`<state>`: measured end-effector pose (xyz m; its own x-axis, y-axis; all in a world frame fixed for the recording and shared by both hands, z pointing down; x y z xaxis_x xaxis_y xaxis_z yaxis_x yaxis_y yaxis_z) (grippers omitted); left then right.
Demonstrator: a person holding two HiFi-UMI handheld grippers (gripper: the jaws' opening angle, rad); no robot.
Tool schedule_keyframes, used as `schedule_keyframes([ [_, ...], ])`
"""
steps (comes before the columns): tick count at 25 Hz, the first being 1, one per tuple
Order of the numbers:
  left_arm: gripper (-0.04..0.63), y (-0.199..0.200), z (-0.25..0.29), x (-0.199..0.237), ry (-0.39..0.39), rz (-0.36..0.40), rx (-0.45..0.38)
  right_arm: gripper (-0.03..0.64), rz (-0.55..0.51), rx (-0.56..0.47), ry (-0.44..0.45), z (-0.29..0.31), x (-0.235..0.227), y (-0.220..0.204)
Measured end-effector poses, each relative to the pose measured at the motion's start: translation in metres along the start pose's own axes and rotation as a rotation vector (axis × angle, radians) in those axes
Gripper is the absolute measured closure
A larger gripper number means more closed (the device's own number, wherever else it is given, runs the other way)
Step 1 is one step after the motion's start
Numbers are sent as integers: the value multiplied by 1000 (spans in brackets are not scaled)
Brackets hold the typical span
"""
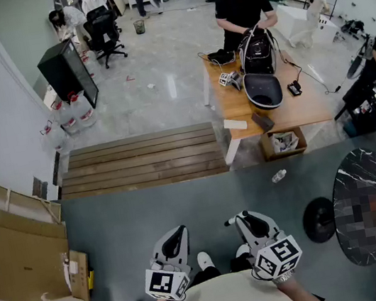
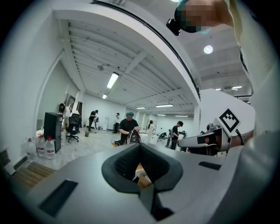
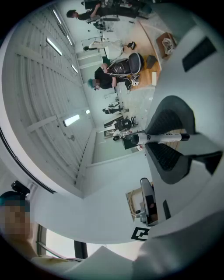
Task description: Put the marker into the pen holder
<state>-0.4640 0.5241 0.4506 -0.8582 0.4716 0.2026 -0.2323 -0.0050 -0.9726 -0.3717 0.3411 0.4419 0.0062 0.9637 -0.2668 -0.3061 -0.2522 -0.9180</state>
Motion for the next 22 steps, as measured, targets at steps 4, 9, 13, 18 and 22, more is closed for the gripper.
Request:
schedule_keyframes([
  [4,586,0,23,-23,-61,12,14,535,20,-9,-47,-19,-24,-1],
  [9,586,7,54,-66,-151,39,29,536,56,-32,-121,-59,-58,1],
  [13,586,0,86,-113,-215,71,51,535,86,-53,-184,-105,-98,-5],
  [18,586,-3,121,-191,-285,96,63,536,124,-79,-264,-176,-155,-11],
  [22,586,-8,145,-260,-365,129,82,535,153,-119,-336,-236,-197,-16],
])
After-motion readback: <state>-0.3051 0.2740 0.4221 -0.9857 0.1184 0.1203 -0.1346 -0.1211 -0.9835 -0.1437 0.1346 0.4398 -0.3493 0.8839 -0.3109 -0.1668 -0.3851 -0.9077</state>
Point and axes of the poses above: the fingertips, and each gripper's own axes: z forward along the fingers, x to its left, y out of its top, the point moved 5 cm from there along -z, backward along the fingers
